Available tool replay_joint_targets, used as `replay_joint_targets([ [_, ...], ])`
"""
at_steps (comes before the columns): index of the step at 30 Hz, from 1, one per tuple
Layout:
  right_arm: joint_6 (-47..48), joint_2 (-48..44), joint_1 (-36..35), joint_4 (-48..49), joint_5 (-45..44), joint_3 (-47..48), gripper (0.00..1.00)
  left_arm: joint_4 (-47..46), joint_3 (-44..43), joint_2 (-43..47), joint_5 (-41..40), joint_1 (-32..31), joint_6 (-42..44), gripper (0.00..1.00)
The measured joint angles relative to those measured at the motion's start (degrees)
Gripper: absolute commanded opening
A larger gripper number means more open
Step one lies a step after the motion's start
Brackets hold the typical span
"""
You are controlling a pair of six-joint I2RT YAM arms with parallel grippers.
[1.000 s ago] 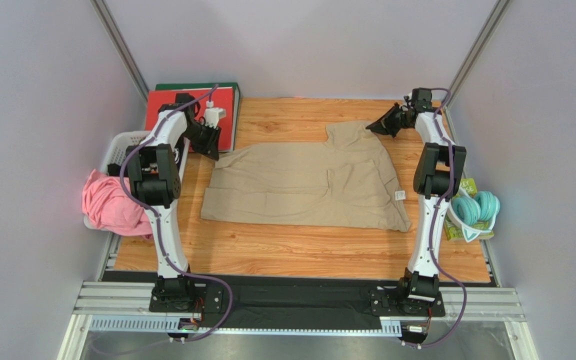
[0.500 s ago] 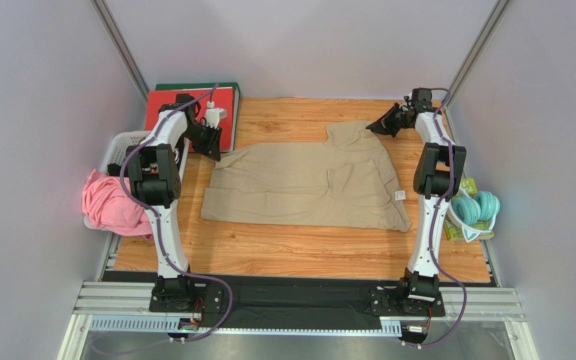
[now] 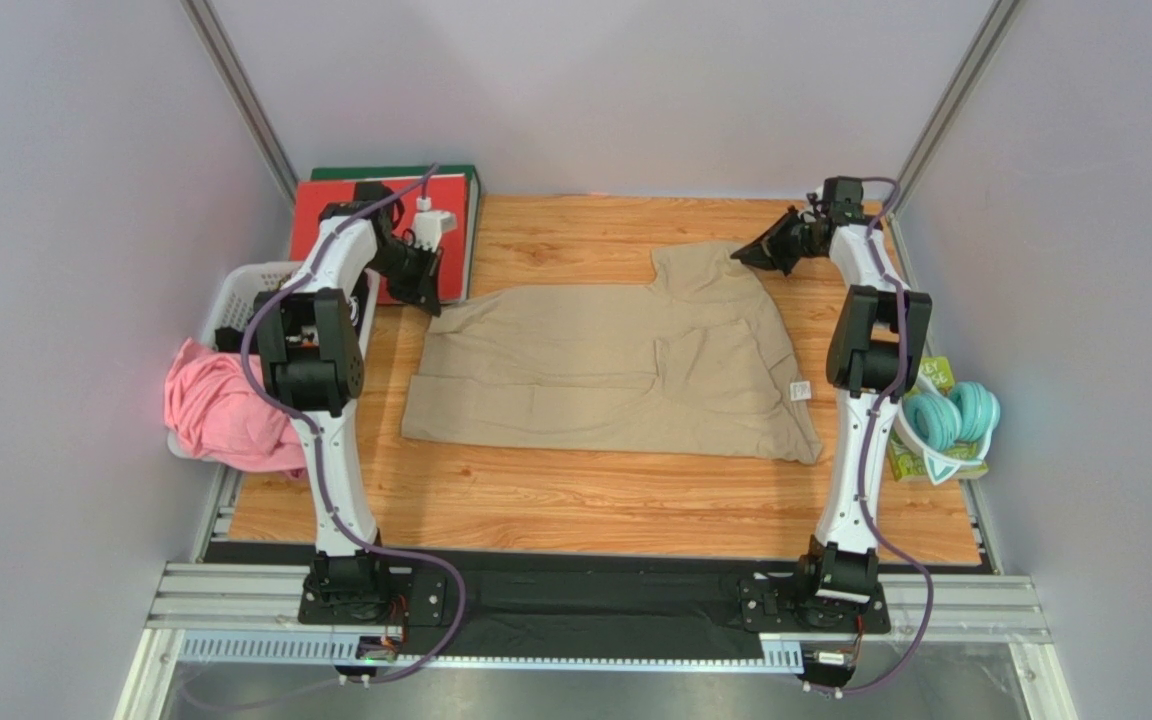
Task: Fold and stack the t-shirts
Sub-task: Fold the tshirt
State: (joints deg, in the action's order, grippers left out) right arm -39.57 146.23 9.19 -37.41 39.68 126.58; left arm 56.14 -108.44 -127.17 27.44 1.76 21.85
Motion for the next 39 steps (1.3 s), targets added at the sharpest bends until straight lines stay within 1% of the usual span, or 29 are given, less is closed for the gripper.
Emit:
replay_joint_targets([
  [11,-3.06,0.13,0.59,1.20,2.54,5.42,0.00,1.60,-9.55,0.04,-0.92,0.26,-0.59,0.00],
  [14,-4.09,-0.22,1.03,2.12,3.34,5.90,0.00,1.73,-8.76,0.42,-1.01,0.33,-0.52,0.00],
  [18,-4.55,-1.99,1.44,2.38,3.80,4.50,0.00,1.81,-3.82,2.27,-1.05,0.74,-0.26,0.00],
  [22,-4.39,-6.58,1.55,2.56,3.98,-0.35,0.00,1.33,1.55,4.83,-1.22,1.40,0.24,0.00],
  [28,-3.32,-14.25,1.49,2.51,4.13,-8.92,0.00,0.98,6.80,10.36,-0.85,3.15,1.05,0.00],
  [35,0.92,-25.97,0.87,-0.35,1.51,-22.40,0.00,-0.24,13.77,19.12,-0.13,4.50,2.10,0.00],
  [39,2.47,-32.92,0.52,-1.64,-0.87,-30.62,0.00,-0.61,16.96,21.59,0.59,4.55,2.69,0.00],
])
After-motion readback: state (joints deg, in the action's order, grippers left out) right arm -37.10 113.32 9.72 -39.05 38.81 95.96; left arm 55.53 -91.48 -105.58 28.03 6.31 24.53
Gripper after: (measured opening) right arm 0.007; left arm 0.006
